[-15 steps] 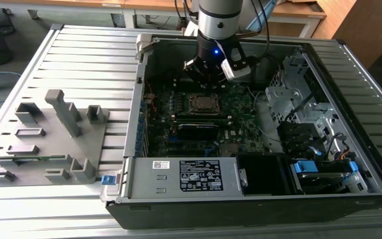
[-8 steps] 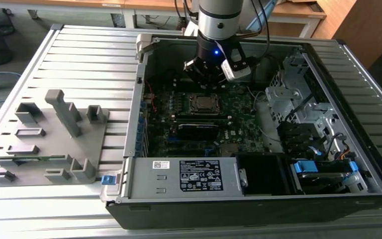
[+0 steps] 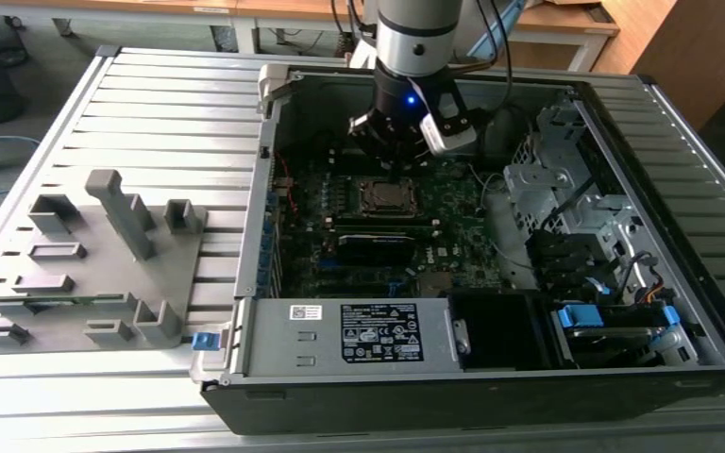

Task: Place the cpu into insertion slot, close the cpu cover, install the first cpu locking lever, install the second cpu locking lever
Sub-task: 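Install the second cpu locking lever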

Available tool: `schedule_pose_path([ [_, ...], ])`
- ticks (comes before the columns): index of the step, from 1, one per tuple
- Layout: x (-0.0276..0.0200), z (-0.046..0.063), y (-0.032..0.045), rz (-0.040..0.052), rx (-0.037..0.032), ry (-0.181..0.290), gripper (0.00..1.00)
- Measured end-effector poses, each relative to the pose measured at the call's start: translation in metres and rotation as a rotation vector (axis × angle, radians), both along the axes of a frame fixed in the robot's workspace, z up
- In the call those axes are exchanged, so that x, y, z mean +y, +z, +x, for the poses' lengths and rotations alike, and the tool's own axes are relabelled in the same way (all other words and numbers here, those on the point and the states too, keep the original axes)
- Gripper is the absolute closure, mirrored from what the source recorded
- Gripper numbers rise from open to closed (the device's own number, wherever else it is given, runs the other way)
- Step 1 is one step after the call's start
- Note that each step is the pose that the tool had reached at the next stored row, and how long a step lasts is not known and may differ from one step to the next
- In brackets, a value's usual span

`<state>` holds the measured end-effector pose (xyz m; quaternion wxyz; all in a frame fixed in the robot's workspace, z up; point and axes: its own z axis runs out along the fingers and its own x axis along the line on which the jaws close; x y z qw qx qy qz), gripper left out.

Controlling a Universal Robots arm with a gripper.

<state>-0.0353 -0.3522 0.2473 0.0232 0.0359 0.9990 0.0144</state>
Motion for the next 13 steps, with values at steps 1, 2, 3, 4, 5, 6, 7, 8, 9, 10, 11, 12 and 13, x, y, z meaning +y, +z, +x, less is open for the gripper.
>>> schedule_pose_path([
  [1,-0.0004,0.0,0.0,0.0,0.0,0.0,0.9],
  [2,-0.001,0.0,0.0,-0.0001,-0.0001,0.0,0.9],
  [3,-0.0015,0.0,0.0,-0.0002,-0.0001,0.0,0.9],
  [4,-0.0021,0.0,0.0,-0.0004,0.0,0.0,0.9],
  [5,-0.0026,0.0,0.0,-0.0006,-0.0001,0.0,0.9],
  [6,-0.0032,0.0001,0.0,-0.0009,0.0,0.0,0.9],
  [7,-0.0038,0.0001,0.0,-0.001,0.0,0.0,0.9],
  [8,-0.0045,0.0001,0.0,-0.0012,-0.0001,0.0,0.9],
  [9,-0.0052,0.0001,0.0,-0.0015,-0.0001,0.0,0.9],
  [10,-0.0058,0.0001,0.0,-0.0017,0.0,0.0,0.9],
  [11,-0.0064,0.0001,0.0,-0.002,-0.0001,0.0,0.9],
  [12,-0.007,0.0001,0.0,-0.0024,0.0,0.0,0.9],
  [13,-0.0077,0.0001,0.0,-0.0028,0.0,0.0,0.9],
])
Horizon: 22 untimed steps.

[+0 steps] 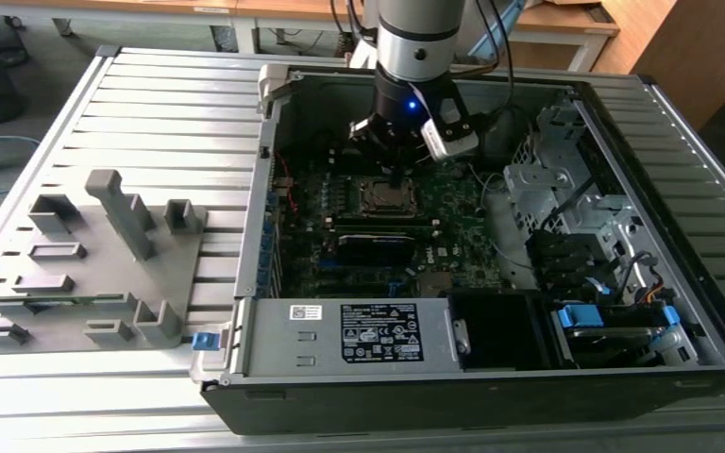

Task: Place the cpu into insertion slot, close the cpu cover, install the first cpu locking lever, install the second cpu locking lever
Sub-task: 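Install the second cpu locking lever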

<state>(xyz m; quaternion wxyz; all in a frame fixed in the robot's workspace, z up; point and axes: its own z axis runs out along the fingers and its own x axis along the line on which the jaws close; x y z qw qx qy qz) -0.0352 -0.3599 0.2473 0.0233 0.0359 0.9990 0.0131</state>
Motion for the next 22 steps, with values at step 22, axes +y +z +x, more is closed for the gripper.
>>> schedule_pose_path([
  [22,-0.0082,0.0,0.0,-0.0061,0.0,0.0,0.9],
])
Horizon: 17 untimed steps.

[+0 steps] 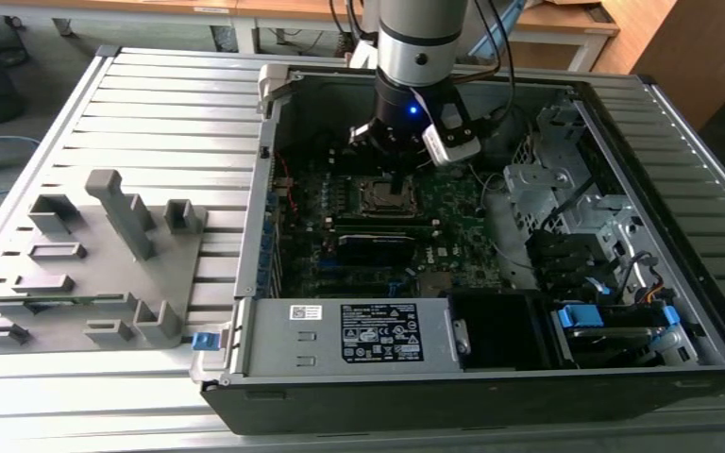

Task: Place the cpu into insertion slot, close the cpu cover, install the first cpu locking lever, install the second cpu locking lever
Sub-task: 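Install the second cpu locking lever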

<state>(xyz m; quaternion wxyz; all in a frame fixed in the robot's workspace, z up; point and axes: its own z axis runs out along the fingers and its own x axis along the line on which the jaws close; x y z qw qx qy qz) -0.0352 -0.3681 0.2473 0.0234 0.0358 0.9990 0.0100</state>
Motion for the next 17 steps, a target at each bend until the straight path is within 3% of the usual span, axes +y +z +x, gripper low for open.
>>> schedule_pose_path([
  [17,-0.0057,-0.0001,-0.0002,-0.0004,-0.0001,0.0,0.9],
])
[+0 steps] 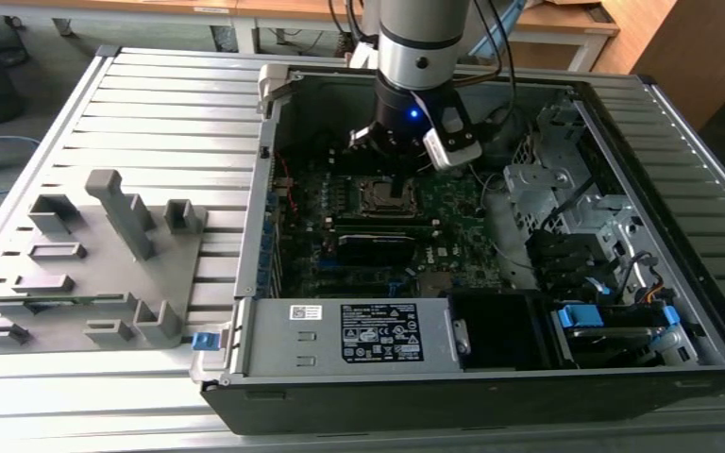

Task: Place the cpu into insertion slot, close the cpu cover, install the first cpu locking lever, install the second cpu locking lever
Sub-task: 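Install the second cpu locking lever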

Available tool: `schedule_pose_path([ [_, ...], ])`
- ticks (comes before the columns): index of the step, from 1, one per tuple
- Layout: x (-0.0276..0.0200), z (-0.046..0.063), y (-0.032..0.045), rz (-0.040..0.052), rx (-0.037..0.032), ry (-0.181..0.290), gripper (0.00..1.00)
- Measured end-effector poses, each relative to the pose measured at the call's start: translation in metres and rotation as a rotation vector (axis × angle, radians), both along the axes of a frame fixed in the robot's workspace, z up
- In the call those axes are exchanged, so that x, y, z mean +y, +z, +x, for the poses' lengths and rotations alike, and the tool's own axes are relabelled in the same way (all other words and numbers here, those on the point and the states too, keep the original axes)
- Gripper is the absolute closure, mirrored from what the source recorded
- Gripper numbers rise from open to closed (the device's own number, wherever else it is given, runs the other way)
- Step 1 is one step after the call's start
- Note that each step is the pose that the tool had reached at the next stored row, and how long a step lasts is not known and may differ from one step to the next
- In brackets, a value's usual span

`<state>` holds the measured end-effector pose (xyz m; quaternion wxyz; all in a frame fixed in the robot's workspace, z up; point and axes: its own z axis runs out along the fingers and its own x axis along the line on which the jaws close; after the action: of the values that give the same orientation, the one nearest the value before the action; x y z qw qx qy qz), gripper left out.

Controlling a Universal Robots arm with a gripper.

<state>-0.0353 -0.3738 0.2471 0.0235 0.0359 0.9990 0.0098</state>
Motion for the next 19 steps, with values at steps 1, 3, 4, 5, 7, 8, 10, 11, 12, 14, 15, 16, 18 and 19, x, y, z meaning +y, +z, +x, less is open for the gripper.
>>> schedule_pose_path([
  [1,-0.0001,0.0,-0.0001,0.0,0.0,0.0,0.9],
  [3,-0.0003,-0.002,-0.0004,0.0,-0.0002,0.0,0.9],
  [4,-0.0004,-0.003,-0.0006,-0.0001,-0.0003,0.0,0.9],
  [5,-0.0005,-0.005,-0.0008,-0.0002,-0.0004,0.0,0.9],
  [7,-0.0006,-0.009,-0.0014,-0.0001,-0.0007,0.0,0.9],
  [8,-0.0006,-0.01,-0.0018,-0.0001,-0.0007,0.0,0.9],
  [10,-0.0007,-0.014,-0.0025,-0.0002,-0.0008,0.0,0.9],
  [11,-0.0007,-0.016,-0.0028,-0.0006,-0.0007,0.0,0.9],
  [12,-0.0007,-0.017,-0.0032,-0.0011,-0.0006,0.0,0.9],
  [14,-0.0007,-0.02,-0.0041,-0.0019,-0.0007,0.0,0.9],
  [15,-0.0007,-0.021,-0.0048,-0.0021,-0.0008,0.0,0.9],
  [16,-0.0007,-0.022,-0.0058,-0.0023,-0.0007,0.0,0.9],
  [18,-0.0008,-0.023,-0.0082,-0.0023,-0.0008,0.0,0.9],
  [19,-0.0009,-0.023,-0.0094,-0.0024,-0.0007,0.0,0.9],
])
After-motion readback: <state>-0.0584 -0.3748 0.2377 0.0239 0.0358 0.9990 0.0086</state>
